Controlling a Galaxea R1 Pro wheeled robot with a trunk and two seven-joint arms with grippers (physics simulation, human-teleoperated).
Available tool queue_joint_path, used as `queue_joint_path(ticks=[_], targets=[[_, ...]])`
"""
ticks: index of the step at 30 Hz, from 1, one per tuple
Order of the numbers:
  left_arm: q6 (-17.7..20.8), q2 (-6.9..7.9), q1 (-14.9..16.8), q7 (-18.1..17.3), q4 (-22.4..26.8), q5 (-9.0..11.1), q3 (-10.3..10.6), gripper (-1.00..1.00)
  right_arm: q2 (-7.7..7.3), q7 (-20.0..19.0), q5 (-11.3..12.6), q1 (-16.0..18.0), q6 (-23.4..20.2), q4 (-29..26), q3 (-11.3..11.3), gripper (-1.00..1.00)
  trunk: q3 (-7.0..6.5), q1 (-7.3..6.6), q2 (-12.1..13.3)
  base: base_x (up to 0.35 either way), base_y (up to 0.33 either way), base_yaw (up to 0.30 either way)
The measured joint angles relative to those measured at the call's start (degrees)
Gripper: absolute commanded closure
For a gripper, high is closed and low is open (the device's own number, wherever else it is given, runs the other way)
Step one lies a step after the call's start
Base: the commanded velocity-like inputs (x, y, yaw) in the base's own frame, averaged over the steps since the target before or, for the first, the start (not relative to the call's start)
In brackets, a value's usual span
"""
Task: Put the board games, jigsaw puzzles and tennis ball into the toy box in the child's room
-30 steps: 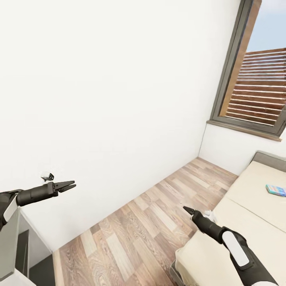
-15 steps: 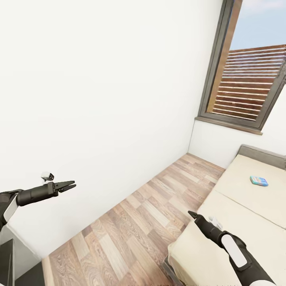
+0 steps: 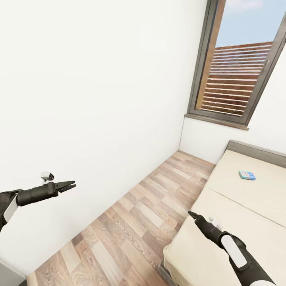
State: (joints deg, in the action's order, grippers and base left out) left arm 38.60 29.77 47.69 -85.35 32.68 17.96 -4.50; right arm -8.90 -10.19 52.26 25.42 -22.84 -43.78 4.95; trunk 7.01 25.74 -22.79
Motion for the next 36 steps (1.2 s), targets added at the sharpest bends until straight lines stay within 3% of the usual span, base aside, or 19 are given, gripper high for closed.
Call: queue_joint_path(ticks=[18, 36], targets=[[0.0, -0.01, 0.0, 0.0, 0.0, 0.0, 0.0, -1.00, -0.18, -0.1, 0.1, -0.1, 0.3, 0.0, 0.6, -1.00, 0.86, 0.00, 0.0, 0.006, 0.000, -0.225], [0.0, -0.03, 0.0, 0.0, 0.0, 0.0, 0.0, -1.00, -0.24, -0.8, 0.2, -0.1, 0.2, 0.0, 0.6, -1.00, 0.22, 0.00, 0.0, 0.000, 0.000, -0.264]])
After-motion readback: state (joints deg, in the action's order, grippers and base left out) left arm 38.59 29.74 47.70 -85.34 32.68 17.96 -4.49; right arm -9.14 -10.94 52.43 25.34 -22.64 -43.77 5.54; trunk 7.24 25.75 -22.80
